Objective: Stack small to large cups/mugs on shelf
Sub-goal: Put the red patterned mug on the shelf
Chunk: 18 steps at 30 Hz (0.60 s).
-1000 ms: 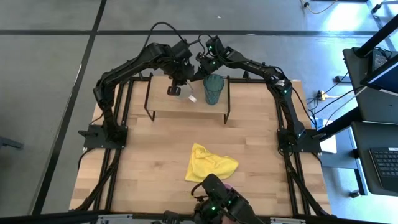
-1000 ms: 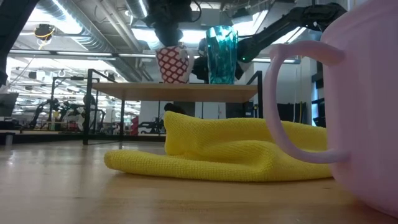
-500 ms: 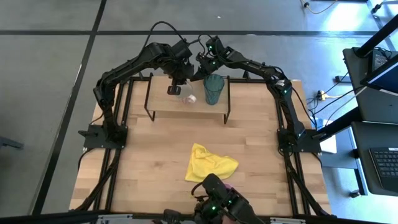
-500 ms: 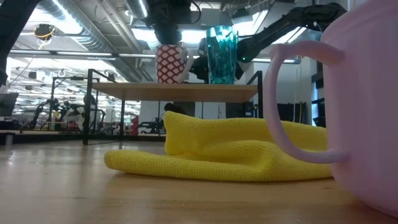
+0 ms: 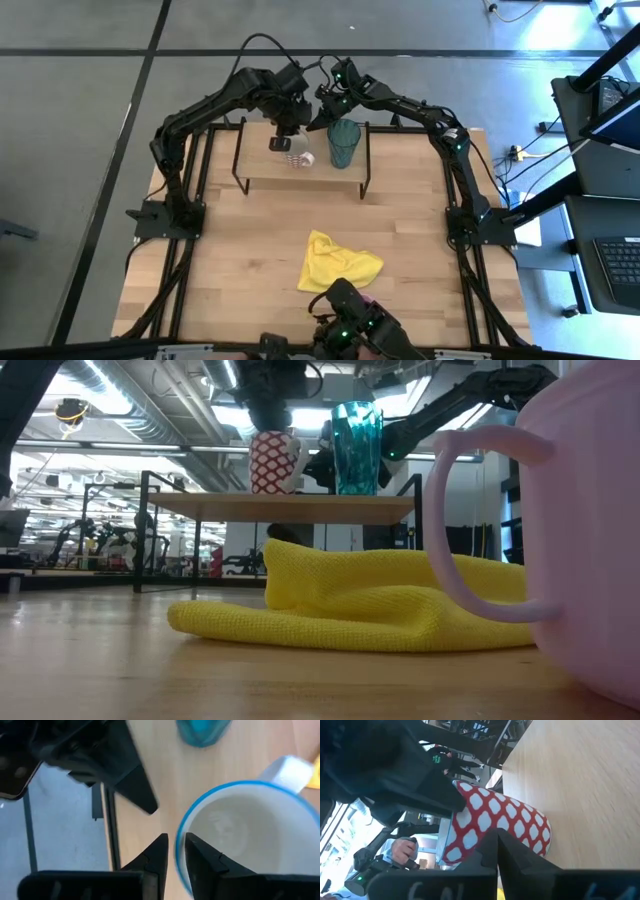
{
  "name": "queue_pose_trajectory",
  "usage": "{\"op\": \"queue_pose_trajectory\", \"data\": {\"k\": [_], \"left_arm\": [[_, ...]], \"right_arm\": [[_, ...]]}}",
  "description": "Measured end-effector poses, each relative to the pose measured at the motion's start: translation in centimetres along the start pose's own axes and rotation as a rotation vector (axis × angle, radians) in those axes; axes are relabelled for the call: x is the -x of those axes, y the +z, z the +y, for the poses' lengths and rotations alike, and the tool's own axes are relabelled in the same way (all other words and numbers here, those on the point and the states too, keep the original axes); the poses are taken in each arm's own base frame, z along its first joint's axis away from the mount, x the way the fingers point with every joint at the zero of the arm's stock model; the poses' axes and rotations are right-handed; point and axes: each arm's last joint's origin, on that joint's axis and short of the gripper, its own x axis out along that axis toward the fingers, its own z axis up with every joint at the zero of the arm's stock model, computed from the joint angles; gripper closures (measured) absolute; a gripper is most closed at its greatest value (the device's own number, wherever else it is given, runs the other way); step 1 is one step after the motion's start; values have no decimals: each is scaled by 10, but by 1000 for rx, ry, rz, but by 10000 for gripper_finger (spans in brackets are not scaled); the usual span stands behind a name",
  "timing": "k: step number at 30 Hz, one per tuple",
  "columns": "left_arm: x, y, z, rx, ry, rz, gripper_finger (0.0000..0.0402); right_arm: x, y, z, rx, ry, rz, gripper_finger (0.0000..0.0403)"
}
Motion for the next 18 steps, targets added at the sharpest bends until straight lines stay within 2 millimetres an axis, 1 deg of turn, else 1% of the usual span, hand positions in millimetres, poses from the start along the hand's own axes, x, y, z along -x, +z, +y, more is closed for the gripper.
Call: {"op": "queue_pose_trajectory", "data": {"k": [18], "left_arm": [[1,-3,3,11,24,18,331]], "right_arm": [[2,0,-1,-1,-3,-5,400]]}}
